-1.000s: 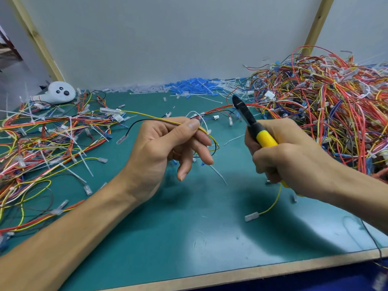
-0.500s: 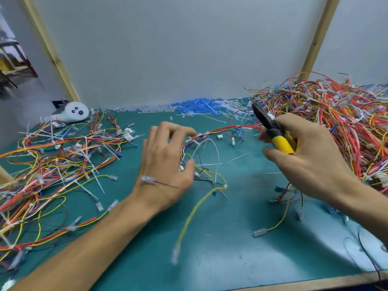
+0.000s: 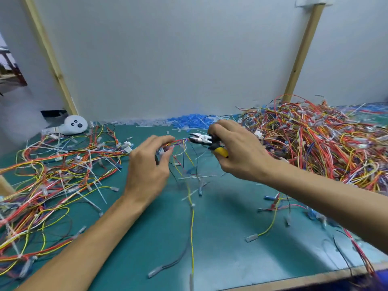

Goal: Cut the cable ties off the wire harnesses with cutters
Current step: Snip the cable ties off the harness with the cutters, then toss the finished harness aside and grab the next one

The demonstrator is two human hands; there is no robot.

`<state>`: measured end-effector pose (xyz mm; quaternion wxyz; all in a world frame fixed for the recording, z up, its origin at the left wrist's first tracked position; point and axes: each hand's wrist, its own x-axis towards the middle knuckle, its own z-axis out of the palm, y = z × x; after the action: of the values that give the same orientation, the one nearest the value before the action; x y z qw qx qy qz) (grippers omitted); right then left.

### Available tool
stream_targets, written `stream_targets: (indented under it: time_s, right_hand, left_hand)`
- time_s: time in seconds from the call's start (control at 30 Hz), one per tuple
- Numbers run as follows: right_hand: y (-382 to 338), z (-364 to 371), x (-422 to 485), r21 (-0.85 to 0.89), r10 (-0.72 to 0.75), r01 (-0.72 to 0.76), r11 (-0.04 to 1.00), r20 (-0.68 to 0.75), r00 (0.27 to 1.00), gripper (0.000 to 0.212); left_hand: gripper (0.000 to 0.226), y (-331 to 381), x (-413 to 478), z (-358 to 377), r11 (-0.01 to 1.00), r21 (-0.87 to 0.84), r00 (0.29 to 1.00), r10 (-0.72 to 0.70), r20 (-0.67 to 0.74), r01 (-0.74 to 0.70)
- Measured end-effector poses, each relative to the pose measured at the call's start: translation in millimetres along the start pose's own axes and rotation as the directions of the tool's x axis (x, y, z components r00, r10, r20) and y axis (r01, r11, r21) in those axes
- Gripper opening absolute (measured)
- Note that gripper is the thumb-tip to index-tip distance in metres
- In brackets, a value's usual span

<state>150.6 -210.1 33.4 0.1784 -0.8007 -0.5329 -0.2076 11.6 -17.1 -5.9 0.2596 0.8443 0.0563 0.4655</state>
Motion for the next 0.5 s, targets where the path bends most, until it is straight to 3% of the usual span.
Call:
stream_targets:
  time_s: [0.13, 0.2, 0.27, 0.37, 0.5]
  right_hand:
    - [10.9, 22.3, 26.0, 0.019, 0.087, -0.088, 0.996, 0.064, 0.994, 0.029]
    - [11.4, 27.5, 31.5, 0.022, 0.177, -0.181, 0.983, 0.119, 0.977, 0.030]
    - [8.9, 26.4, 31.8, 0.085, 0.180, -0.184, 0.979, 0.048, 0.982, 0.024]
    - [5.9, 4.3, 37.3, 0.360, 0.276, -0.217, 0.907, -0.121, 0.954, 0.009]
    - [-0.7, -60.0, 62.8, 0.693, 0.396, -0.206, 0.691, -0.124, 0.910, 0.029]
  left_hand:
    - [0.026, 0.7, 0.2, -5.2, 0.976, -0.121, 0.978, 0.165, -0.124, -0.180]
    - [0.029, -0.4, -0.9, -6.8, 0.965, -0.179, 0.970, 0.158, -0.185, -0.191]
    - [0.039, -3.1, 1.3, -7.5, 0.967, -0.227, 0.966, 0.056, -0.252, -0.116]
    - [0.047, -13.0, 6.7, -4.4, 0.947, -0.320, 0.945, -0.124, -0.302, 0.022]
    - [0.056, -23.2, 9.4, 2.5, 0.908, -0.383, 0.948, -0.258, -0.187, 0.171]
